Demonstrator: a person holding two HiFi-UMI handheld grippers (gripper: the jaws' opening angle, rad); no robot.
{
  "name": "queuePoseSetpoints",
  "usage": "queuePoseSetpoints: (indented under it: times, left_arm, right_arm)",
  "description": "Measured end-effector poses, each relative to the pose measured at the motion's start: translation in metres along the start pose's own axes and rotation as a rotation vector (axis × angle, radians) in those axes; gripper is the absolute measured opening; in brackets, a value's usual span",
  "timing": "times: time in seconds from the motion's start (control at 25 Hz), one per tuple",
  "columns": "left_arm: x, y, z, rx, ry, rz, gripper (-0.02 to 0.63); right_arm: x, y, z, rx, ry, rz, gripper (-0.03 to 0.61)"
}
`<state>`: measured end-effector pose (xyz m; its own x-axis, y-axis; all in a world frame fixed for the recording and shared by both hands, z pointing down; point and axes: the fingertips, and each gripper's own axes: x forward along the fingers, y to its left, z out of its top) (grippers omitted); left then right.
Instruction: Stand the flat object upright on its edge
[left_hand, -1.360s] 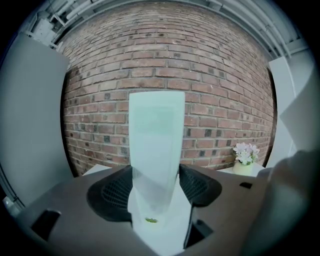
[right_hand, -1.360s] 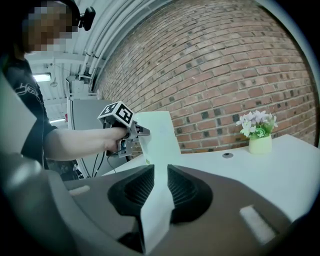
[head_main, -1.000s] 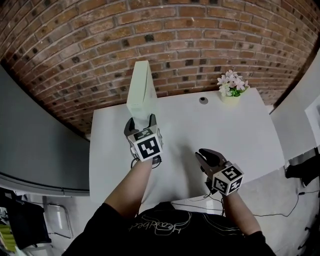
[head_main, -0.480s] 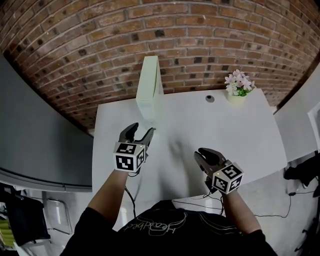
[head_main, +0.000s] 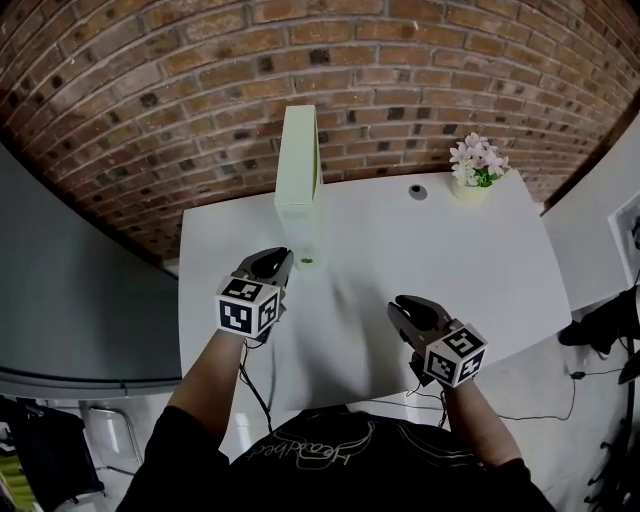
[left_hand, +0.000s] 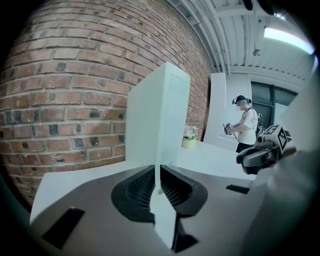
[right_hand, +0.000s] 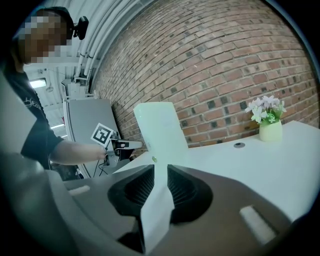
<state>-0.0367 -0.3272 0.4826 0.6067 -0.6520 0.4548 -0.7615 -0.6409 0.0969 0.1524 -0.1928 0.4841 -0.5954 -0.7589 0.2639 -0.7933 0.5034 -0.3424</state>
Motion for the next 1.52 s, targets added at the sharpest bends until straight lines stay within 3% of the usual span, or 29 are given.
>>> queuePoseSetpoints:
  times: [0.36, 0.92, 1.2, 1.28, 1.4, 1.52]
  left_arm:
    - [0.014, -0.011, 0.001, -0.037, 0.001, -0.103, 0.035]
    - [0.017, -0.029, 0.004, -0.113, -0.015, -0.197, 0.035]
    - [-0.034, -0.053, 0.007, -0.114, -0.034, -0.276, 0.035]
    - [-0.057, -0.068, 0.010, -0.125, -0.047, -0.298, 0.035]
    - [-0.096, -0.101, 0.012, -0.163, -0.080, -0.327, 0.035]
    - [-0.138, -0.149, 0.010, -0.214, -0.130, -0.367, 0.035]
  right_arm:
    - [0.011, 0.000, -0.002, 0.011, 0.008, -0.040, 0.084]
    - [0.012, 0.000, -0.002, 0.007, 0.010, -0.069, 0.084]
    - [-0.013, 0.017, 0.003, -0.047, 0.033, 0.035, 0.083]
    - [-0.028, 0.029, 0.006, -0.087, 0.050, 0.068, 0.015]
    - [-0.053, 0.052, 0.011, -0.191, 0.069, 0.092, 0.005]
    - [-0.083, 0.089, 0.022, -0.172, 0.042, 0.152, 0.006]
